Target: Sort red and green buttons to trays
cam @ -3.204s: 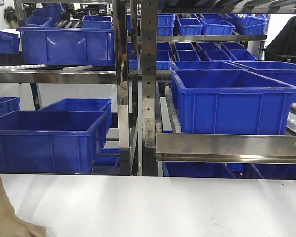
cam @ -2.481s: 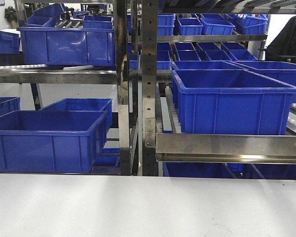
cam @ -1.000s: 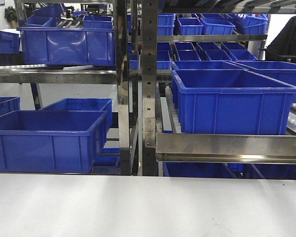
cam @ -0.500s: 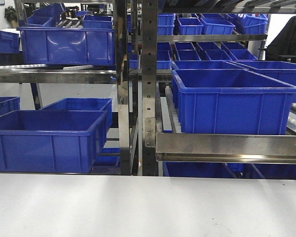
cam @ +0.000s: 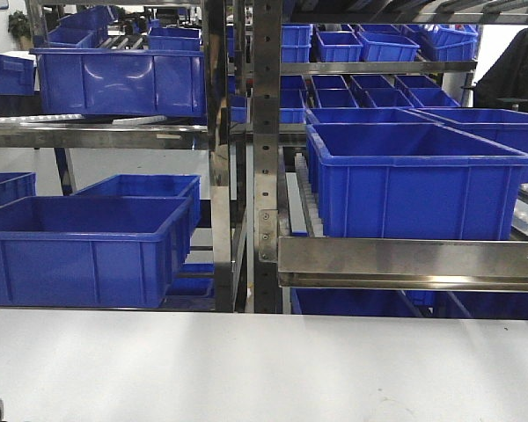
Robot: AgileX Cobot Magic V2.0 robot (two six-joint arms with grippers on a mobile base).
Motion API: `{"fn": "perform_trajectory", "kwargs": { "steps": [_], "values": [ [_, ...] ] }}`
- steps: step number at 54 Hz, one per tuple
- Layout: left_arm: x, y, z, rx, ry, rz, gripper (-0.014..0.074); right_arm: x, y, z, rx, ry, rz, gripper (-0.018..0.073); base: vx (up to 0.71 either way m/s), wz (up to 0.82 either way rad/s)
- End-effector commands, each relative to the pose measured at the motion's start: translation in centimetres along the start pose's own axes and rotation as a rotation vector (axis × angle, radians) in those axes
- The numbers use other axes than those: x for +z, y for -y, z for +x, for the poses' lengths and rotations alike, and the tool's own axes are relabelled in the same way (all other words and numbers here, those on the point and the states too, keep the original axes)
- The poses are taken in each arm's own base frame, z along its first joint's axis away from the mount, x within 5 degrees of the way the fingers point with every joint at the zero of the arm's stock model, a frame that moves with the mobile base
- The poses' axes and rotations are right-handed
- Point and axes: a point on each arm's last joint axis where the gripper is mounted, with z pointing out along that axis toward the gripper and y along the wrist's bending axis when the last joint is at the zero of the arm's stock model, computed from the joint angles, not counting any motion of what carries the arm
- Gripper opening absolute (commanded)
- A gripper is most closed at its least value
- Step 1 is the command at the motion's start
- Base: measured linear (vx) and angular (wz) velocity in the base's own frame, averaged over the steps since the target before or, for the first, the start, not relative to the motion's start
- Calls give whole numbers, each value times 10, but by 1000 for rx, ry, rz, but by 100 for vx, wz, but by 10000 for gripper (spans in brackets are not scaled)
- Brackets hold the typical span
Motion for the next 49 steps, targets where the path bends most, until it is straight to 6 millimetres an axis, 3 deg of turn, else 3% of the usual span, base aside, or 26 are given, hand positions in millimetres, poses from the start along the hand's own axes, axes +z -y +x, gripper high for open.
{"fn": "perform_trajectory", "kwargs": {
  "steps": [1, 11, 29, 37, 49],
  "values": [
    [11, -2, -19, -15, 121, -14, 586, -2, 1, -19, -5, 115, 4, 130, 0, 0],
    [30, -6, -17, -46, 108, -49, 586, -1, 1, -19, -5, 111, 5, 135, 0, 0],
    [39, -6, -5, -74, 59, -57, 557, -1, 1, -19, -5, 108, 5, 138, 0, 0],
    [39, -7, -4, -90, 51, -67, 423, -1, 1, -19, -4, 108, 5, 139, 0, 0],
    [38, -9, -8, -102, 88, -85, 120, 0, 2, -8, 5, -17, 9, 172, 0, 0]
  ]
}}
